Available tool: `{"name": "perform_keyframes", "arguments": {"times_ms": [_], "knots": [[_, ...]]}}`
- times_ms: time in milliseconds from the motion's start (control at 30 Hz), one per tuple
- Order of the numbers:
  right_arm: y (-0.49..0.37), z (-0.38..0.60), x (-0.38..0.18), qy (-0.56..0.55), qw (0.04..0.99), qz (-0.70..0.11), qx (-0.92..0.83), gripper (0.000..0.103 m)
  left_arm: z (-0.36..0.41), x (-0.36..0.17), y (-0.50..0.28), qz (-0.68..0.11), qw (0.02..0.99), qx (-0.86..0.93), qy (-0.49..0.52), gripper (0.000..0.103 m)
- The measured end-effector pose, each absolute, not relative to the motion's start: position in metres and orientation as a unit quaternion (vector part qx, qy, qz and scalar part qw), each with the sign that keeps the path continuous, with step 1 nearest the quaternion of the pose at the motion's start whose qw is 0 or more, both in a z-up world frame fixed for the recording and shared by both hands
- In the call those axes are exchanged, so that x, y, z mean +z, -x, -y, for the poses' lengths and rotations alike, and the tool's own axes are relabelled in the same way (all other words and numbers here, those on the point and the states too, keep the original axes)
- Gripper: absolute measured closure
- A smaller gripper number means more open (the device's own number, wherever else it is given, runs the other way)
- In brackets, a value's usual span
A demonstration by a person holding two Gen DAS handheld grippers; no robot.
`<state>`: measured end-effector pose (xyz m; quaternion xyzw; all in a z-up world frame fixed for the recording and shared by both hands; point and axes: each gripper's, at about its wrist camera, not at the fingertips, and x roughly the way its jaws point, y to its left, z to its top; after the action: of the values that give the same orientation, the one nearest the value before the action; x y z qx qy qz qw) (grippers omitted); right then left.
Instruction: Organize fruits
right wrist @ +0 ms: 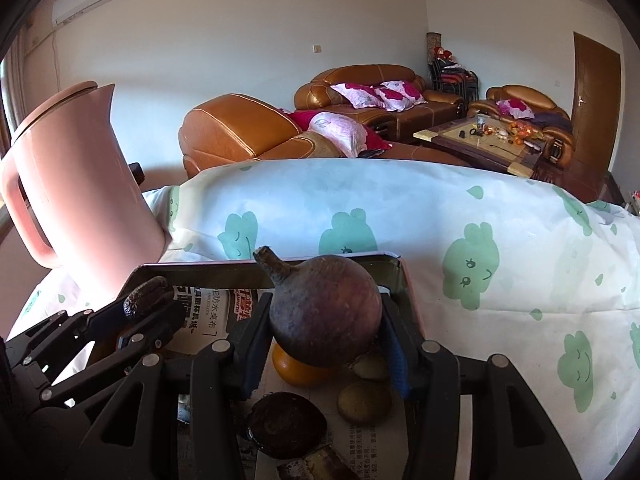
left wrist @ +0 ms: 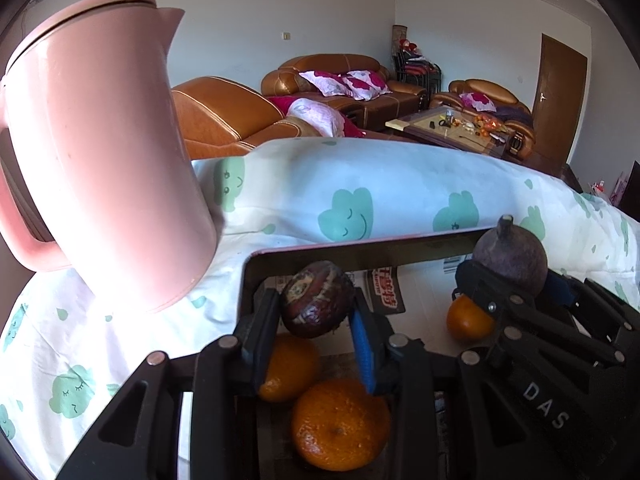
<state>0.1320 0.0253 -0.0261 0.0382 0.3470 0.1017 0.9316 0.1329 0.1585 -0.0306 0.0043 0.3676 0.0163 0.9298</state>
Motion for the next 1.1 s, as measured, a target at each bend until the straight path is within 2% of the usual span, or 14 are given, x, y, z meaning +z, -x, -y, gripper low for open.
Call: {"name": "perform_keyframes", "arguments": {"times_ms": [200,367,833,867,933,967,1000,1033,1100], "knots": [[-0.13,-0.018,-0.025,-0.098,0.926,-0.33,0.155,0.048,-0.16,-0.031,-0.133,-0.367,0.93,0.014,-0.001,0.067],[-0.126,-0.029,-0.019,-0.103,0.922,-0.317,0.198,0.048,-0.162,-0.031,-0.133,-0.366,0.931,0.014,0.001,0.067],[-0.086,-0.009,-0.014,-0.098,0.949,-0.291,0.076,0.048,-0.153,-0.029,-0.125,-0.342,0.938,0.036,-0.029,0.065],[-0.081,-0.007,-0.013,-0.097,0.951,-0.284,0.071,0.048,-0.153,-0.028,-0.123,-0.336,0.941,0.039,-0.031,0.062],[-0.071,-0.004,-0.009,-0.093,0.957,-0.268,0.059,0.048,-0.153,-0.025,-0.119,-0.327,0.944,0.038,-0.028,0.045],[-0.067,-0.002,-0.007,-0.09,0.959,-0.263,0.052,0.048,-0.153,-0.024,-0.117,-0.324,0.945,0.031,-0.023,0.04],[-0.065,0.0,-0.006,-0.088,0.961,-0.26,0.044,0.046,-0.151,-0.022,-0.114,-0.32,0.946,0.033,-0.025,0.027],[-0.063,0.001,-0.006,-0.088,0.961,-0.258,0.04,0.041,-0.149,-0.02,-0.111,-0.311,0.949,0.041,-0.031,0.014],[-0.059,0.004,-0.005,-0.092,0.964,-0.249,0.032,0.032,-0.145,-0.016,-0.103,-0.291,0.955,0.045,-0.042,0.0]]}}
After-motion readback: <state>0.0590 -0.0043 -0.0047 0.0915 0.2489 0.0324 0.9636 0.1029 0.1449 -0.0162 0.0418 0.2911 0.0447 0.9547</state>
